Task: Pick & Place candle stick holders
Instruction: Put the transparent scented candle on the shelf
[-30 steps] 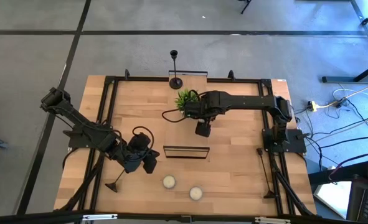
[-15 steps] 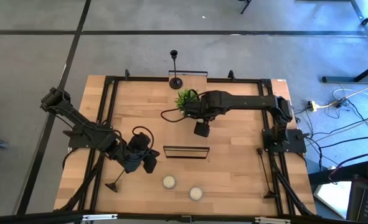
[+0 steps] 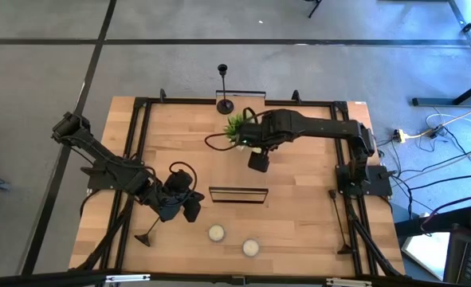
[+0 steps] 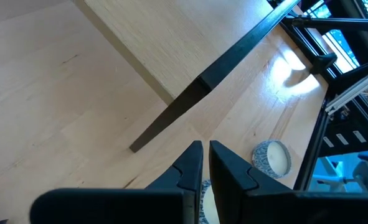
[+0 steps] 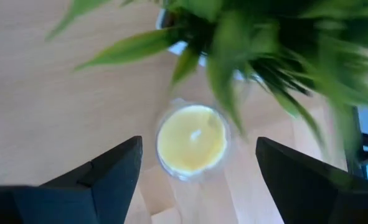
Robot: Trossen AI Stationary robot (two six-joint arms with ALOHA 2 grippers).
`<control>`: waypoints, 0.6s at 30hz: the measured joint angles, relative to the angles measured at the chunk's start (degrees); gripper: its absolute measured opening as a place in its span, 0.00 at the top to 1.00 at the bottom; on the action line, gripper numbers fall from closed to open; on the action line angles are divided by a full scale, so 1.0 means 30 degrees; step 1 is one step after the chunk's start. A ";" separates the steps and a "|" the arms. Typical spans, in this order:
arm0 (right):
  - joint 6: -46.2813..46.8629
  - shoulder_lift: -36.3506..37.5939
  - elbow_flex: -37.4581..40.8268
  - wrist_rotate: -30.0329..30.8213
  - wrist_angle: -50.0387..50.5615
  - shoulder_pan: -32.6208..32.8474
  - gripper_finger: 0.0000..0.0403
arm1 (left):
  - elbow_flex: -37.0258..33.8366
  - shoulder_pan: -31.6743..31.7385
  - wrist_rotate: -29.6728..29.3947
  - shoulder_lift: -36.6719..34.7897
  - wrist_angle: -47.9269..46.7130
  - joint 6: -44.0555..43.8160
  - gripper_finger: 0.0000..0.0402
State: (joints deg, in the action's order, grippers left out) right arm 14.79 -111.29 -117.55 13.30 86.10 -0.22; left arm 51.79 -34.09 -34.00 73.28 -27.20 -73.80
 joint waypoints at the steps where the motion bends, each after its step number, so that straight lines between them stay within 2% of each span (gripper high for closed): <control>1: 0.0156 0.0002 -0.0246 0.0007 0.0290 0.0037 0.21 | 0.0000 0.0000 0.0007 0.0000 0.0000 0.0000 0.95; 7: 0.0453 0.0004 -0.2120 -0.0174 0.1334 0.0329 0.21 | 0.0000 0.0000 0.0014 0.0000 -0.0007 0.0211 0.95; 14: 0.0441 0.0017 -0.4642 -0.3963 0.1300 0.1431 0.23 | 0.0000 -0.0034 0.0412 0.0000 0.0000 0.0204 0.95; 16: 0.0739 0.0017 -0.5269 -0.4898 0.1304 0.2004 0.26 | 0.0000 -0.0191 0.0617 0.0000 0.0000 0.0202 0.95; 18: 0.1392 0.0017 -0.5837 -0.4902 0.1230 0.2742 0.31 | 0.0000 -0.0441 0.0839 0.0000 -0.0003 0.0204 0.95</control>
State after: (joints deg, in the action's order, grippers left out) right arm 18.97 -111.24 -135.06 -1.41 89.78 8.01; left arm 51.79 -35.41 -31.48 73.28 -27.21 -73.19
